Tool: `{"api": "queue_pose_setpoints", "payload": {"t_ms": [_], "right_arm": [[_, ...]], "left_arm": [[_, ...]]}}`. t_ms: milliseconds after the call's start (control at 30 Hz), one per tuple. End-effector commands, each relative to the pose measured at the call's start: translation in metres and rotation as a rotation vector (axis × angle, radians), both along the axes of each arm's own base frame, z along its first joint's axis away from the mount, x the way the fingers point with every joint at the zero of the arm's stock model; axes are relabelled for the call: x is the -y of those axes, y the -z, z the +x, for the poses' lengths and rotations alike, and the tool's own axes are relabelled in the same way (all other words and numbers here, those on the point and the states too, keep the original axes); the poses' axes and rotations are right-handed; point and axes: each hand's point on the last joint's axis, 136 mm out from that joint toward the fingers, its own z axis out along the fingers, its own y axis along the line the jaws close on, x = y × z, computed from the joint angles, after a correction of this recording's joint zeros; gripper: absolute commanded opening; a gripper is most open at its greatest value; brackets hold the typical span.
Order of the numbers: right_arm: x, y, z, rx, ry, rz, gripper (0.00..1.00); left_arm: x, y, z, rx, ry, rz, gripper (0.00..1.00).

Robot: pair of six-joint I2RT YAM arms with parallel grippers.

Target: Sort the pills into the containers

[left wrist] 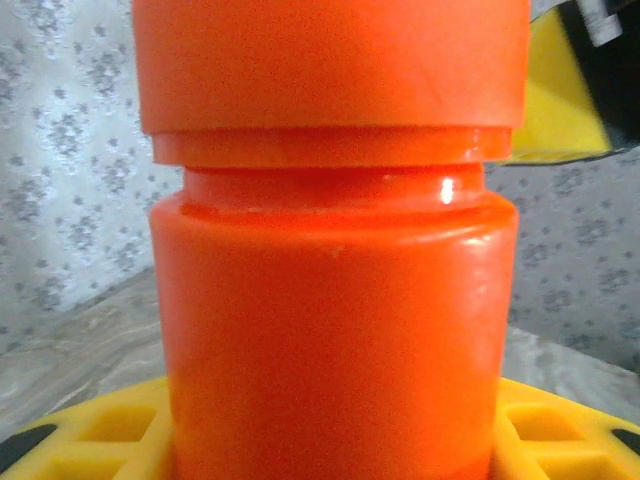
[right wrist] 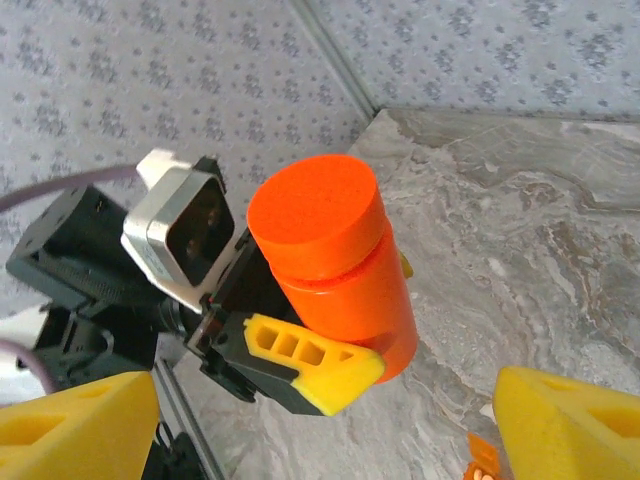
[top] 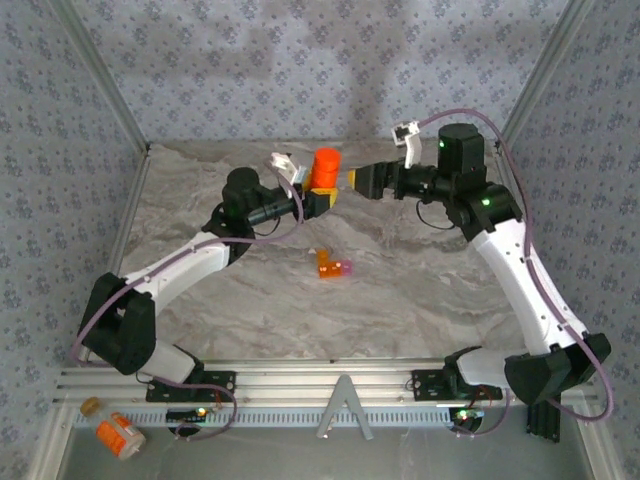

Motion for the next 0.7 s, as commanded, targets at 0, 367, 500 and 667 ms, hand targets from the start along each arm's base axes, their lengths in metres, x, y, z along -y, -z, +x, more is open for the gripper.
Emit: {"api": "queue_pose_setpoints", "payload": {"t_ms": [0,367,500,667], "right_arm": [[-0.006,-0.014,0.000,0.087,-0.078,-0.015,0.87],[-0.031,-0.017,0.012,0.093,-0.130,-0.004,0.83],[-0.038,-0.014,0.016,0.082,-0.138,-0.004,0.80],[-0.045,-0.013,0.018,0.076,-0.153,-0.001,0.75]], "left_arm": [[0.007,-0.022,-0.023,0.028,0.150,-0.074,0.00],[0.015,-0.020,-0.033,-0.020,0.238,-0.091,0.00],[0.017,-0.019,-0.034,-0.026,0.250,-0.086,0.00],[0.019,-0.020,-0.035,-0.027,0.255,-0.085,0.00]]}}
